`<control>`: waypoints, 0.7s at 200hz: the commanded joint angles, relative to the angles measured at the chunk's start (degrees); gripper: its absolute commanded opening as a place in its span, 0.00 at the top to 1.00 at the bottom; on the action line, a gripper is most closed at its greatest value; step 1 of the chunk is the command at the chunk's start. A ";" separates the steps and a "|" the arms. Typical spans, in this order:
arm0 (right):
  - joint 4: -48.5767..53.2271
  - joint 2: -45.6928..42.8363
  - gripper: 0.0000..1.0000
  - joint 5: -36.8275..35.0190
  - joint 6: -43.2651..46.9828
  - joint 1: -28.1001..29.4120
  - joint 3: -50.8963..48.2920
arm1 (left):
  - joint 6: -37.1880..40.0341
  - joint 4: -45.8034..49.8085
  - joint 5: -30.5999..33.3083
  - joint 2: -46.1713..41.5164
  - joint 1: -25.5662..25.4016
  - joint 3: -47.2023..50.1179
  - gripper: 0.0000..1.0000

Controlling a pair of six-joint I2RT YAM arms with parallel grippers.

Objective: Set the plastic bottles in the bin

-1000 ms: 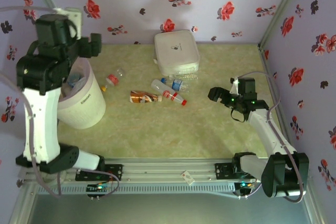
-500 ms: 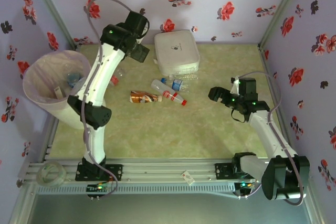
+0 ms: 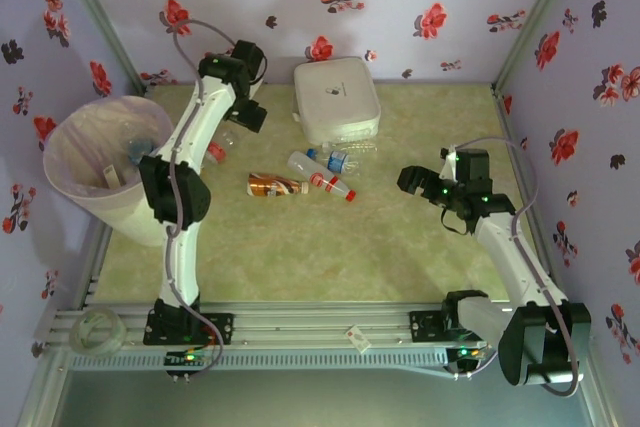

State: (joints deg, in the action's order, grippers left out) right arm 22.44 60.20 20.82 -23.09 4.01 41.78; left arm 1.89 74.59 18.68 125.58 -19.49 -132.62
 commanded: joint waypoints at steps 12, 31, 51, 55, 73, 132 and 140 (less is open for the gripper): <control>0.85 -1.60 0.01 -1.21 0.50 -0.36 -0.96 | -0.67 -1.74 -2.39 3.89 2.29 1.44 0.08; 1.66 -2.13 0.01 -1.74 0.81 -0.41 -0.72 | -0.44 -3.35 -2.77 4.89 3.29 2.94 0.07; 2.50 -2.83 0.01 -2.64 1.12 -0.41 -0.59 | -0.80 -4.89 -3.76 5.49 4.92 5.05 0.07; 2.59 -2.96 0.01 -2.79 1.12 -0.41 -0.70 | -0.83 -5.39 -4.12 5.47 5.27 5.64 0.07; 3.01 -3.36 0.01 -3.41 1.38 -0.45 -0.73 | -0.67 -6.20 -4.53 6.33 6.29 7.50 0.07; 3.13 -3.33 0.01 -3.24 1.69 -0.53 -0.43 | -1.18 -10.47 -6.41 8.81 8.03 12.38 0.07; 3.29 -3.43 0.01 -3.37 1.78 -0.58 -0.47 | -1.18 -10.58 -6.38 9.44 8.22 12.36 0.07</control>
State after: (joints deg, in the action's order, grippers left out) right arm 24.86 57.58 18.55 -22.48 3.99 41.52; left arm 1.85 65.73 13.85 132.84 -11.86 -120.92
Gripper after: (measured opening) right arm 0.992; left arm 0.930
